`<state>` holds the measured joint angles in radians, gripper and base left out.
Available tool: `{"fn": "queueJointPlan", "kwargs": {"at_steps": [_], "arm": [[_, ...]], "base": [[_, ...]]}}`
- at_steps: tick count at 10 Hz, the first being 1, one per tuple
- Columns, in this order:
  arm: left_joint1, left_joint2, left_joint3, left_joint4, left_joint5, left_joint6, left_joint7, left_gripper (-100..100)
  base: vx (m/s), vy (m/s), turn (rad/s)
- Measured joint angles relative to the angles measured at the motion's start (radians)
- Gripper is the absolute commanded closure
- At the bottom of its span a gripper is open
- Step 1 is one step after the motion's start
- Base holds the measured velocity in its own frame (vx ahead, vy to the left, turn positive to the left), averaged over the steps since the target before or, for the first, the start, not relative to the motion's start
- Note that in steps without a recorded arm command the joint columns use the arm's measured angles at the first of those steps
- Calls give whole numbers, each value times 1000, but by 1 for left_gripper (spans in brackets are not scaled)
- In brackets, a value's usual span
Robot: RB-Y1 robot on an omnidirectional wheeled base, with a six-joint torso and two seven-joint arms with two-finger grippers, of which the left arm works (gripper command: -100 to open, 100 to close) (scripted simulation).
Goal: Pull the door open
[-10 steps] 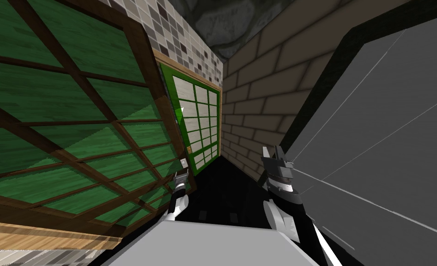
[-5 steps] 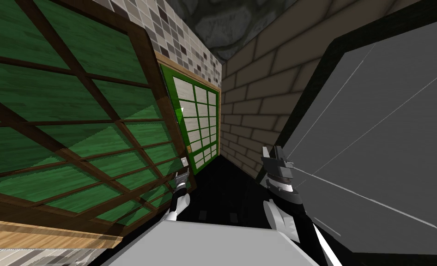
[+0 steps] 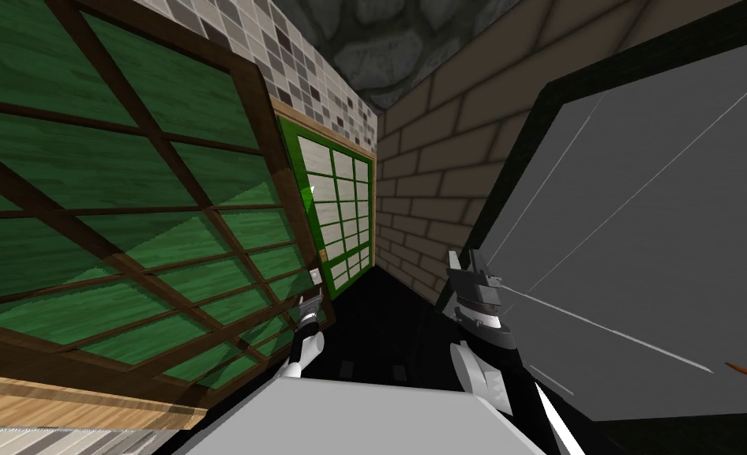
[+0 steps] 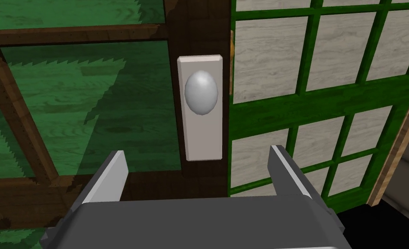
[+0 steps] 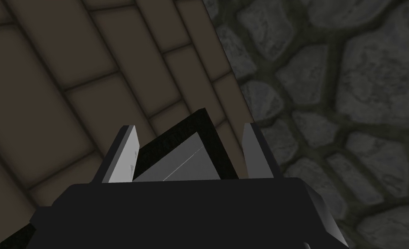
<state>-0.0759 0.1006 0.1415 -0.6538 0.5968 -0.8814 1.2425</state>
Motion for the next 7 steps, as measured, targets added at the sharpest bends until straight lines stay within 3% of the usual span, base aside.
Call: {"fn": "queueJointPlan", "kwargs": {"at_steps": [2, 4, 6, 7], "arm": [[26, 28, -2, -18, 2, 9, 32, -100], [33, 63, -7, 9, 1, -3, 77, -100], [63, 94, -8, -14, 4, 9, 109, -100], [63, 108, -10, 2, 3, 5, 126, -100]], "base": [[173, -12, -17], [177, 15, -26], [118, 15, -17], [84, -7, -16]]}}
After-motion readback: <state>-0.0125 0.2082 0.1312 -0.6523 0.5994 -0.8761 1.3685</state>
